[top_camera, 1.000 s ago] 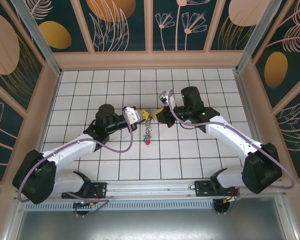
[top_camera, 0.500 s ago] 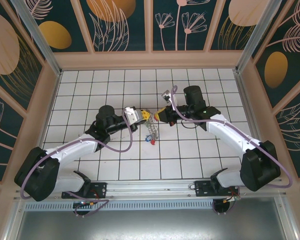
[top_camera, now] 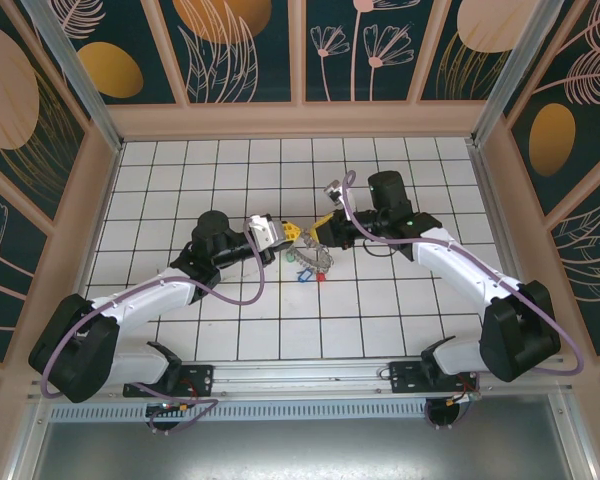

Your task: Put the keys on the keyring

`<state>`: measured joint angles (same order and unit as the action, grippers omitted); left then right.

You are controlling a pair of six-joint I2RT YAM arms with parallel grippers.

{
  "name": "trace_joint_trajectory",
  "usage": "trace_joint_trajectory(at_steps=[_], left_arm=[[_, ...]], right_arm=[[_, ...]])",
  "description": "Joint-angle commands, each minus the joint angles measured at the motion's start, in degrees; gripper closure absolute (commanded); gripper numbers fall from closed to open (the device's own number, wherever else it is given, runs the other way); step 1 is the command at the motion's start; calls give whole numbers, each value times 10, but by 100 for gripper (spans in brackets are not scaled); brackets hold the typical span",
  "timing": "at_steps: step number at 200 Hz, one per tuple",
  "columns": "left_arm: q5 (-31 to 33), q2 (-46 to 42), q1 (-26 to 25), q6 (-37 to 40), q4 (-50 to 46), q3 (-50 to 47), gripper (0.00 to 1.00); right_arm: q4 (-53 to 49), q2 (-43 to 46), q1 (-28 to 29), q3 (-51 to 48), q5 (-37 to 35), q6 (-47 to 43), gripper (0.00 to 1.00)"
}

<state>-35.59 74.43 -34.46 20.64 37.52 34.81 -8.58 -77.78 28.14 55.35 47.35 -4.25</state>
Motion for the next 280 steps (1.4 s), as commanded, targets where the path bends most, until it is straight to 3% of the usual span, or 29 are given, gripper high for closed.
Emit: trace_joint_trajectory(at_steps=[1, 61, 96, 144, 211, 280], left_arm=[[-17, -4, -1, -5, 48, 0, 100], [-26, -3, -2, -3, 42, 5, 100], [-33, -2, -1, -3, 42, 4, 100], [-53, 4, -1, 0, 34, 6, 100], [-68, 13, -1, 10, 12, 17, 100], [-71, 16, -1, 12, 11, 17, 100]], right_arm=[[-7, 17, -6, 10, -14, -30, 71], [47, 89, -7, -37, -72, -165, 70], [-23, 74, 0, -20, -49, -290, 67], [-31, 52, 29, -14, -123, -394, 67], [-60, 18, 59, 23, -113, -439, 67], [-88, 3, 66, 34, -93, -458, 85]])
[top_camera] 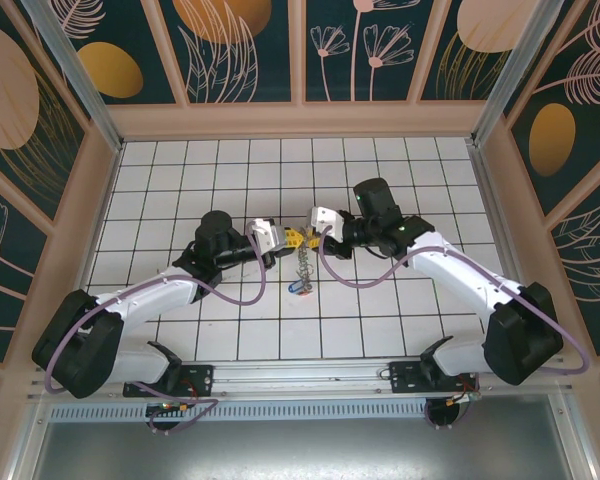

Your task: Put the keys on the keyring

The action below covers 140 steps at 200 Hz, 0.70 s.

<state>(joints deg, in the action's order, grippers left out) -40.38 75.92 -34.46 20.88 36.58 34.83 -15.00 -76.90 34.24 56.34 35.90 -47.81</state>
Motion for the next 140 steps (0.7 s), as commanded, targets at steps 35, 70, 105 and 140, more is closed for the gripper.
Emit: trace_joint_trajectory(at_steps=[35, 70, 105, 140], left_arm=[[-24, 1, -1, 10, 18, 16, 100], [-24, -1, -1, 12, 14, 16, 100], [-25, -5, -1, 22, -32, 31, 100], [-34, -22, -1, 56, -116, 48, 74]], right_arm=[[-39, 2, 7, 28, 58, -54, 91], [-35, 14, 9, 21, 66, -63, 97], [-58, 11, 9, 34, 50, -62, 100], [-58, 17, 7, 39, 21, -39, 100]])
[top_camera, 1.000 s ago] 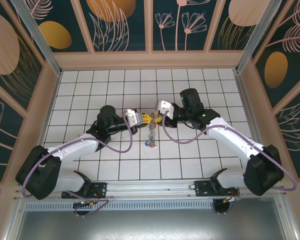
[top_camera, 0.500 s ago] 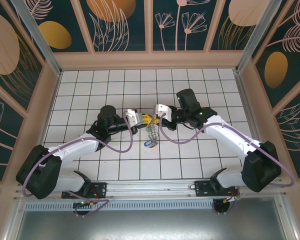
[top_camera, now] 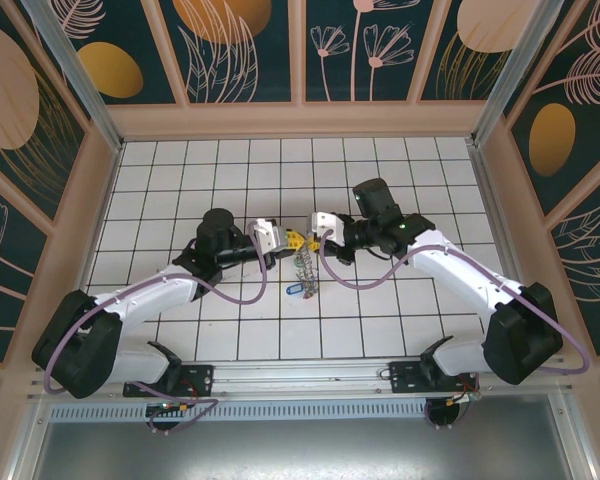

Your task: Put the keys on the keyring

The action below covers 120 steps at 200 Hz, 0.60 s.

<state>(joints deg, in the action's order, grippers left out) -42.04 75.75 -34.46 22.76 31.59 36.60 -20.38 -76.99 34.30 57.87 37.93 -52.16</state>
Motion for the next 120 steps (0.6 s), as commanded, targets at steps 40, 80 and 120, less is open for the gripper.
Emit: trace_joint_trajectory(at_steps=[40, 80, 120], left_arm=[[-5, -10, -2, 99, -214, 85, 67], [17, 12, -1, 118, -249, 114, 72], [2, 42, -2, 144, -297, 151, 74]], right_arm=[[-20, 17, 8, 35, -14, 8, 100], [-26, 18, 8, 39, -16, 8, 100], [-27, 22, 8, 42, -20, 8, 100]])
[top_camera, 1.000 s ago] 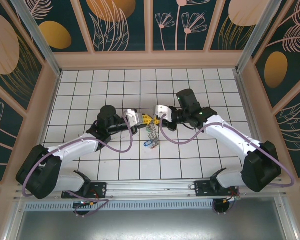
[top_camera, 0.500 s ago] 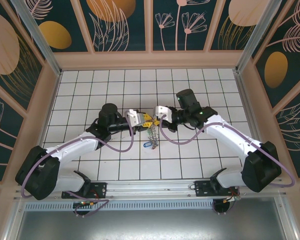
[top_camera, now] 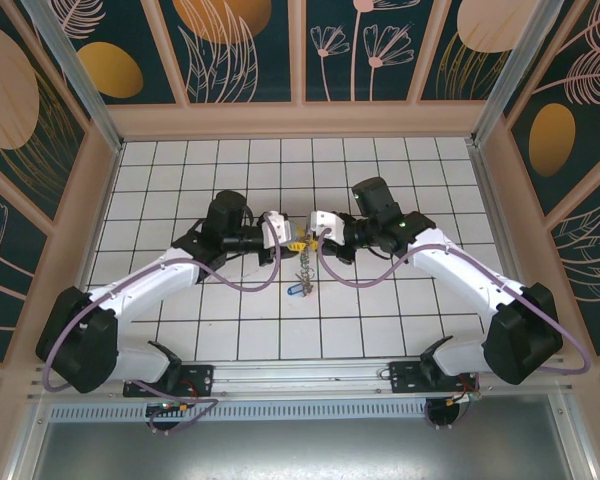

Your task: Put the keys on the keyring

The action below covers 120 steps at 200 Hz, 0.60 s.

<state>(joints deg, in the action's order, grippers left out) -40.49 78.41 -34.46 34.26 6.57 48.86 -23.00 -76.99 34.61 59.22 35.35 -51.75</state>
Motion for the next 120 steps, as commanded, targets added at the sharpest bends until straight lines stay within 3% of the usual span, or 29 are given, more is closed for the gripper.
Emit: trace_joint_trajectory(at_steps=[1, 19, 36, 70, 120], left_arm=[[-13, 16, -1, 29, -47, 29, 74], [-16, 20, -2, 28, -48, 34, 87], [-24, 20, -1, 29, -46, 37, 90], [-38, 19, -1, 25, -39, 36, 81], [-31, 19, -1, 16, -31, 37, 80]], right_arm=[[-1, 22, 5, 29, 5, 4, 100], [-3, 23, 6, 30, 5, 4, 100], [-5, 22, 7, 31, 2, 5, 100], [-8, 18, 7, 33, -6, 10, 100], [-7, 20, 7, 32, -16, 17, 100]])
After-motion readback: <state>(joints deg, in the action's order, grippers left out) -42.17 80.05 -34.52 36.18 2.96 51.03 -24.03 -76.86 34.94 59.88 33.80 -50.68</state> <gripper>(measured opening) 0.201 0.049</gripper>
